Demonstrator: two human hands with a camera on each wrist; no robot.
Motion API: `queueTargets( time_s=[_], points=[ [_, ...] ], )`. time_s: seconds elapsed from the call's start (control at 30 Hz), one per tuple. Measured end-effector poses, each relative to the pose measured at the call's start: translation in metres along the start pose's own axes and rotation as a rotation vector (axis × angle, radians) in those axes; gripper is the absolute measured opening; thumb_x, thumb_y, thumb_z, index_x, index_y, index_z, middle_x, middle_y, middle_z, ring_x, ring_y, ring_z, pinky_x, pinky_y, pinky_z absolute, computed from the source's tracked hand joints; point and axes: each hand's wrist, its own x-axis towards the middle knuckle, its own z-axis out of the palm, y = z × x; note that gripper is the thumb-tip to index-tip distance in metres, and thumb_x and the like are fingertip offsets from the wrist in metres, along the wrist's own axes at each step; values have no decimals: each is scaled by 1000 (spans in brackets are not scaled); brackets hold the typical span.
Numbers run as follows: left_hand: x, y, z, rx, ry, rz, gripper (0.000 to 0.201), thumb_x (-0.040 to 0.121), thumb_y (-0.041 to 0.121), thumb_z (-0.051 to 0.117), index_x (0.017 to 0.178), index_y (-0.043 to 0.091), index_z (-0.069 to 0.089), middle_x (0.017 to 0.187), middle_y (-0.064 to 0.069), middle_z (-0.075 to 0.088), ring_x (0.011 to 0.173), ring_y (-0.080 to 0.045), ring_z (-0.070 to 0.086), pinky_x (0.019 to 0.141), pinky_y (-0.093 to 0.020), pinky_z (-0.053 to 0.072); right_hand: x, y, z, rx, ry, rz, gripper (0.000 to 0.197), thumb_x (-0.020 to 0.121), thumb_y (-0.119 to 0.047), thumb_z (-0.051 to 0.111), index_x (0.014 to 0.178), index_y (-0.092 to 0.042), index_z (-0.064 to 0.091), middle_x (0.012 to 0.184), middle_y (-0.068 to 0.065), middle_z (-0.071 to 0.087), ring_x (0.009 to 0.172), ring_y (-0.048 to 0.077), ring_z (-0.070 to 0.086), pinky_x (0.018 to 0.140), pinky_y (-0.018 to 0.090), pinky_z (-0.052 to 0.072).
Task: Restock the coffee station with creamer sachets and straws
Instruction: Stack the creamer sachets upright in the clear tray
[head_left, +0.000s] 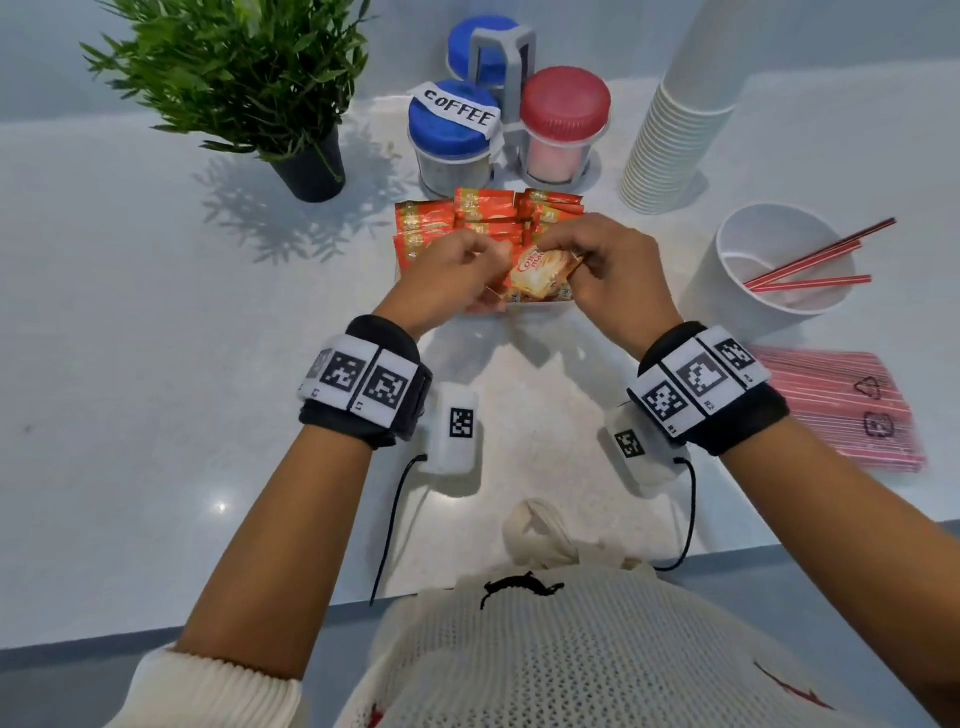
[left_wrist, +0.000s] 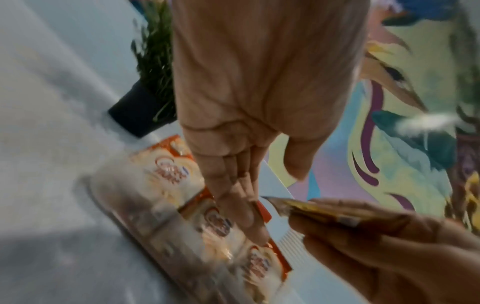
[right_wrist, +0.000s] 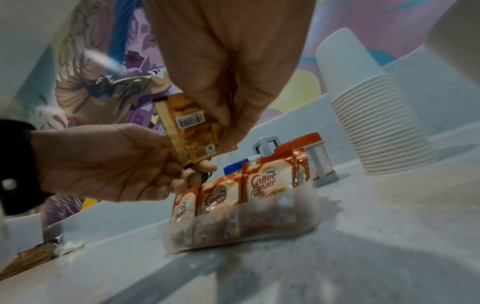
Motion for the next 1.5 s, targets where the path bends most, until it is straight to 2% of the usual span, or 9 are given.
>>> queueTargets(
  time_s=[0.17, 0.33, 0.5, 0.6, 0.67, 0.8, 1.17, 1.33, 1.5],
  points=[
    [5, 5, 9, -112, -27, 20, 29, 89, -2, 56, 118, -3, 53, 75, -4, 55, 65, -6, 59, 60, -12, 54, -5, 3, 1, 80, 18, 60, 52, 63, 4, 35, 102, -2, 69, 111, 8, 64, 106, 18, 57, 99, 30, 46],
    [13, 10, 10, -65, 78, 60, 17, 89, -2, 55, 86, 15, 53, 76, 4, 54, 68, -4, 55, 55, -11, 51, 2, 4, -6, 329, 134, 288, 35, 76, 2, 46, 101, -12, 66, 106, 8, 67, 101, 21, 63, 87, 37, 54],
    [22, 15, 17, 220, 106, 224, 13, 86, 1, 58, 94, 10, 61, 81, 6, 54, 68, 2, 46, 62, -7, 40, 12, 7, -10, 75, 55, 229, 21, 81, -6, 60, 101, -7, 64, 72, -15, 56, 66, -6, 55, 67, 8, 43],
    [26, 20, 19, 335, 170, 289, 15, 86, 3, 59, 100, 6, 63, 90, 3, 55, 70, 1, 46, 62, -2, 41, 20, 13, -11, -80, 62, 227, 12, 80, -7, 63, 91, -4, 66, 68, -12, 54, 61, -2, 48, 61, 9, 38],
    [28, 20, 18, 386, 214, 319, 17, 85, 2, 60, 101, 7, 62, 97, 0, 57, 81, -5, 51, 72, -8, 44, 22, 16, -11, -119, 71, 258, 11, 80, -6, 63, 90, -2, 66, 75, -2, 57, 65, 9, 50, 65, 17, 40],
    [32, 5, 15, 691, 206, 270, 29, 86, 12, 60, 115, 15, 59, 125, -7, 52, 121, -23, 42, 100, -34, 36, 17, 23, -7, -216, 19, 266, 9, 81, -2, 60, 89, 1, 65, 78, 2, 57, 68, 12, 49, 61, 12, 37],
    [35, -11, 13, 910, 159, 265, 34, 90, 15, 54, 124, 12, 55, 128, -11, 47, 120, -29, 39, 100, -41, 36, 11, 24, 3, -494, -71, 284, 20, 84, -11, 60, 102, -1, 60, 108, 17, 57, 99, 30, 53, 76, 25, 35],
    [33, -15, 14, 900, 186, 301, 33, 89, 11, 53, 122, 12, 55, 129, -10, 46, 121, -28, 38, 99, -39, 33, 12, 17, 9, -601, -94, 168, 72, 77, -21, 69, 140, -19, 34, 143, 11, 33, 124, 31, 35, 99, 44, 39],
    [32, -20, 12, 876, 179, 372, 27, 87, 6, 53, 114, 8, 57, 122, -9, 55, 112, -27, 51, 96, -39, 38, 17, 18, 20, -753, -328, 159, 77, 88, -13, 54, 149, -20, 9, 158, 3, 8, 145, 26, 6, 113, 53, 21]
  ],
)
